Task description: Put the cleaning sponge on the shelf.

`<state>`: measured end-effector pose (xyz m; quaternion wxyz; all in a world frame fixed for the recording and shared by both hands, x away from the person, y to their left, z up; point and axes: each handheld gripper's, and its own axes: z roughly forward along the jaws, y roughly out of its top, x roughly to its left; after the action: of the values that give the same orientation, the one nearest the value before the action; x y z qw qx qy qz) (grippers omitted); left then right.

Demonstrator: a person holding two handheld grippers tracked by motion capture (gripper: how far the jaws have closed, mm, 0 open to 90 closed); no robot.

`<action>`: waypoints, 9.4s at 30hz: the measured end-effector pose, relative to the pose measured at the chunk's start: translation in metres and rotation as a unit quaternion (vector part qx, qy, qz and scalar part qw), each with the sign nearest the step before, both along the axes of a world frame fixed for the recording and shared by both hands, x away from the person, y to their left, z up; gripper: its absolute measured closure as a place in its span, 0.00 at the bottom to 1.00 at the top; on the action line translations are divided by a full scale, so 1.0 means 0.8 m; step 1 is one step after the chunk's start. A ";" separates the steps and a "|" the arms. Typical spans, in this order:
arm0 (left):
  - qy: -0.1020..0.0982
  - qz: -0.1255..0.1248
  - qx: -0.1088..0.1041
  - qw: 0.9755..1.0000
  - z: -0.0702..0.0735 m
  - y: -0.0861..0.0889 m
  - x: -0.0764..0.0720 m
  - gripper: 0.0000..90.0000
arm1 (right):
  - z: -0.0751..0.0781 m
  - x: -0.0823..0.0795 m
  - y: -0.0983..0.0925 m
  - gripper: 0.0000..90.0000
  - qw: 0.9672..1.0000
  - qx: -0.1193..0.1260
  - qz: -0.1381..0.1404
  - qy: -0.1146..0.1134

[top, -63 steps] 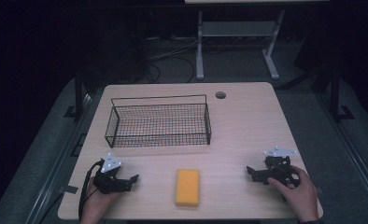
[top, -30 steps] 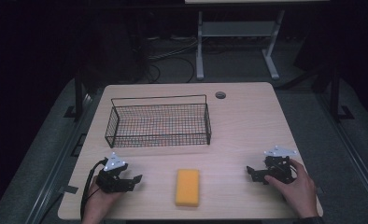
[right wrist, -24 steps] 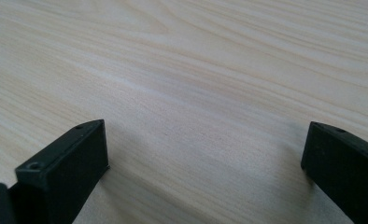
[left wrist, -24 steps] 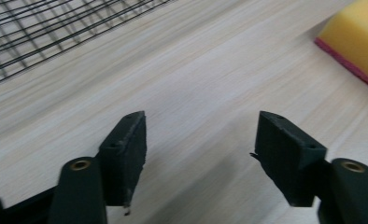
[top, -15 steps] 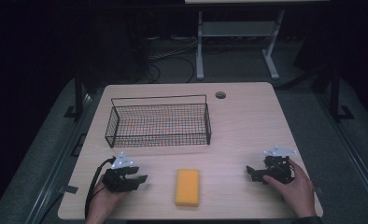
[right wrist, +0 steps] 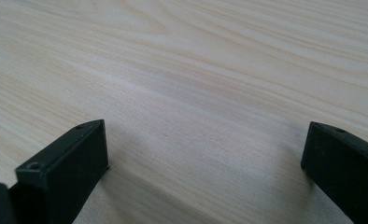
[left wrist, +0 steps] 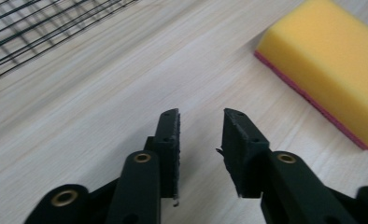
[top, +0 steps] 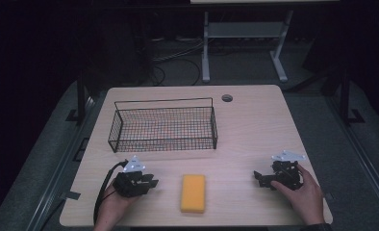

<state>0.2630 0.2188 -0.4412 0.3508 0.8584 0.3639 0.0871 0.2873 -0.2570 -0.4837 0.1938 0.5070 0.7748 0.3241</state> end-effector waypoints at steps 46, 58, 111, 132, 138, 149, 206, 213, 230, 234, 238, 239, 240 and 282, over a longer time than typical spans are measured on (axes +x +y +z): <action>0.021 -0.078 0.001 0.997 -0.002 -0.092 0.025 1.00 | 0.000 0.000 0.000 0.00 1.000 0.000 0.000 0.000; 0.015 -0.091 0.003 0.996 -0.004 -0.120 0.041 1.00 | 0.000 0.000 0.000 0.00 1.000 0.000 0.000 0.000; 0.026 -0.087 -0.015 0.996 0.020 -0.093 -0.001 1.00 | 0.000 0.000 0.000 0.00 1.000 0.000 0.000 0.000; 0.018 -0.028 0.005 0.999 0.012 -0.047 0.012 1.00 | 0.000 0.000 0.000 0.00 1.000 0.000 0.000 0.000; 0.014 -0.020 0.008 1.000 0.012 -0.042 0.017 1.00 | 0.000 0.000 0.000 0.00 1.000 0.001 -0.001 0.000; 0.017 -0.039 0.005 0.999 0.023 -0.048 0.020 0.82 | 0.000 0.000 0.000 0.00 1.000 0.000 0.000 0.000; 0.085 -0.130 0.178 0.972 0.001 -0.135 0.054 0.23 | 0.000 0.000 0.000 0.00 1.000 0.000 0.000 0.000; 0.086 -0.131 0.174 0.972 0.002 -0.133 0.054 0.25 | 0.000 0.000 0.000 0.00 1.000 0.000 0.000 0.000; 0.087 -0.126 0.130 0.980 0.023 -0.121 0.053 0.26 | 0.000 0.000 0.000 0.00 1.000 0.000 0.000 0.000; 0.087 -0.127 0.128 0.980 0.029 -0.117 0.053 0.26 | 0.000 0.000 0.000 0.00 1.000 0.000 0.000 0.000; 0.084 -0.122 0.123 0.981 0.036 -0.113 0.055 0.26 | 0.000 0.000 0.000 0.00 1.000 0.000 0.000 0.000; 0.082 -0.122 0.124 0.981 0.039 -0.112 0.055 0.26 | 0.000 0.000 0.000 0.00 1.000 0.000 0.000 0.000; 0.083 -0.122 0.123 0.981 0.042 -0.112 0.056 0.26 | 0.000 0.000 0.000 0.00 1.000 0.000 0.000 0.000; 0.056 -0.097 0.115 0.987 0.116 -0.085 0.104 0.26 | 0.000 0.000 0.000 0.00 1.000 0.000 0.000 0.000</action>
<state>0.3461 0.1509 -0.3482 0.2357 0.9279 0.2852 0.0461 0.2872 -0.2570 -0.4835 0.1937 0.5072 0.7745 0.3245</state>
